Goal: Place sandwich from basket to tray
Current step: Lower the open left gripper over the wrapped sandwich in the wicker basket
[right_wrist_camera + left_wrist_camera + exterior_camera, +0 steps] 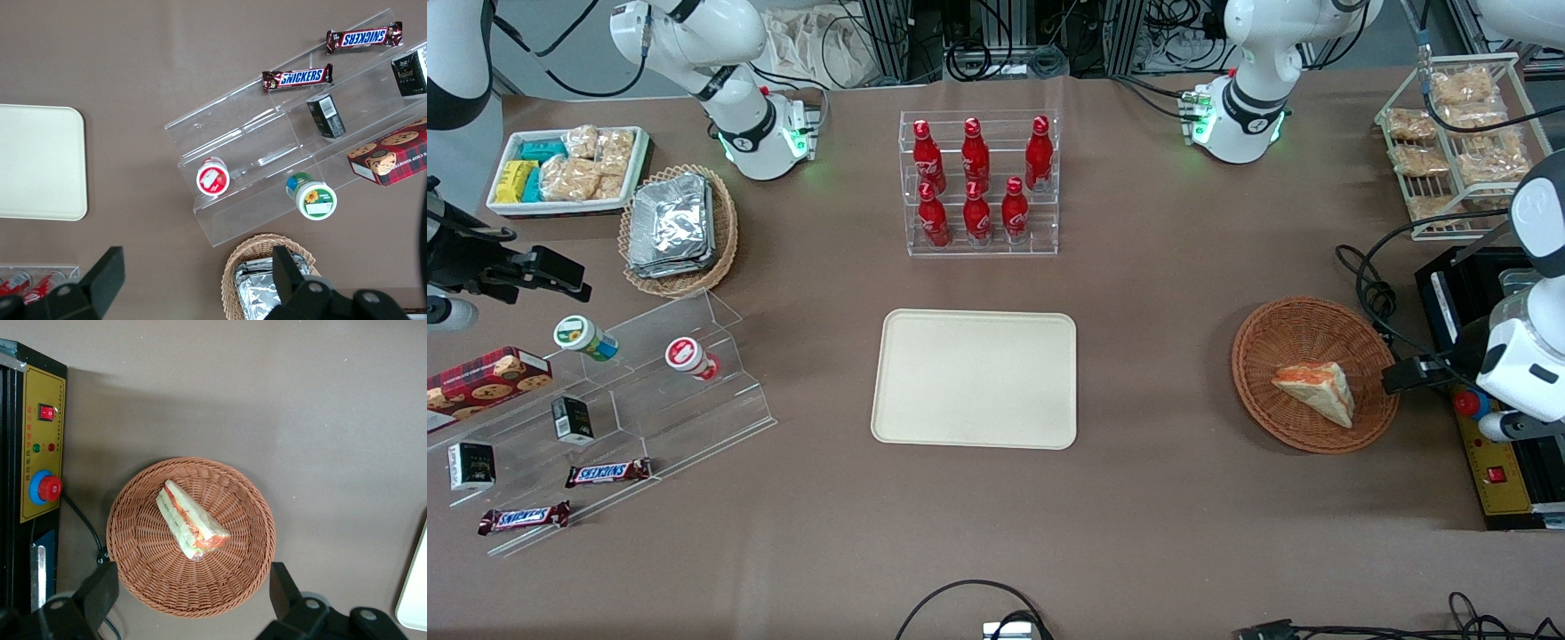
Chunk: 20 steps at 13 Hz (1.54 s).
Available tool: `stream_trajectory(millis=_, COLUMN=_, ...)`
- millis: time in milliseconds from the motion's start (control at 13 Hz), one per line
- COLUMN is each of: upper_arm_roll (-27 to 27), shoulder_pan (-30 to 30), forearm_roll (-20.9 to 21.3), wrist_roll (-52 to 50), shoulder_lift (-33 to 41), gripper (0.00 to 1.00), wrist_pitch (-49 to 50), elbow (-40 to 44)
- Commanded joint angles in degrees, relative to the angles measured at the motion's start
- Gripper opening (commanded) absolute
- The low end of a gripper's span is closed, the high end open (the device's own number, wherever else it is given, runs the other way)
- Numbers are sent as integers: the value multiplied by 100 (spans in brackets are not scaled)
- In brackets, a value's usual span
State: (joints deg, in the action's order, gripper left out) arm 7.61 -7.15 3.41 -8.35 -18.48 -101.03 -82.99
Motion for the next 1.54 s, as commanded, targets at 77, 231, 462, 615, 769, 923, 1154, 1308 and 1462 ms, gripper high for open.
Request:
stream_trajectory(millis=77, upper_arm_roll=13, shoulder_pan=-23, forearm_roll=-59, wrist_roll=-9, shoulder_lift=-121, gripper=100, wrist_pitch=172, elbow=275)
stream_trajectory(millis=231, upper_arm_roll=13, shoulder_pan=-23, forearm_roll=-59, wrist_roll=0, shoulder_lift=-121, gripper=100, wrist_pitch=180, elbow=275)
stream_trajectory(millis=462, upper_arm_roll=4, shoulder_pan=-23, forearm_roll=-103, wrist_roll=18, shoulder_lift=-182, gripper=100, wrist_pitch=189, elbow=275)
stream_trajectory(millis=615, upper_arm_roll=-48, shoulder_pan=-23, forearm_roll=-86, wrist_roll=9, shoulder_lift=-183, gripper=100, wrist_pitch=181, elbow=275)
stream_trajectory(millis=769, upper_arm_roll=-119, shoulder_pan=-14, forearm_roll=-33, wrist_roll=9, shoulder_lift=-191, gripper=100, wrist_pitch=172, elbow=205)
stream_trajectory(millis=923, upper_arm_roll=-180, shoulder_pan=-23, forearm_roll=-42, wrist_roll=-78, shoulder_lift=-226, gripper=100, wrist_pitch=172, elbow=56)
stream_trajectory(millis=1154, upper_arm_roll=-207, shoulder_pan=-6, forearm_roll=-146, wrist_roll=-1419, shoulder_lift=-235, gripper=100, wrist_pitch=32, elbow=-321)
stream_trajectory(millis=1308, upper_arm_roll=-198, shoulder_pan=38, forearm_roll=-147, wrist_roll=-1809, shoulder_lift=-227, gripper=100, wrist_pitch=-476, elbow=-699)
stream_trajectory(millis=1462, upper_arm_roll=-198, shoulder_pan=30, forearm_roll=-147, wrist_roll=-2055, shoulder_lift=-148, gripper=100, wrist_pitch=-610, elbow=-1068)
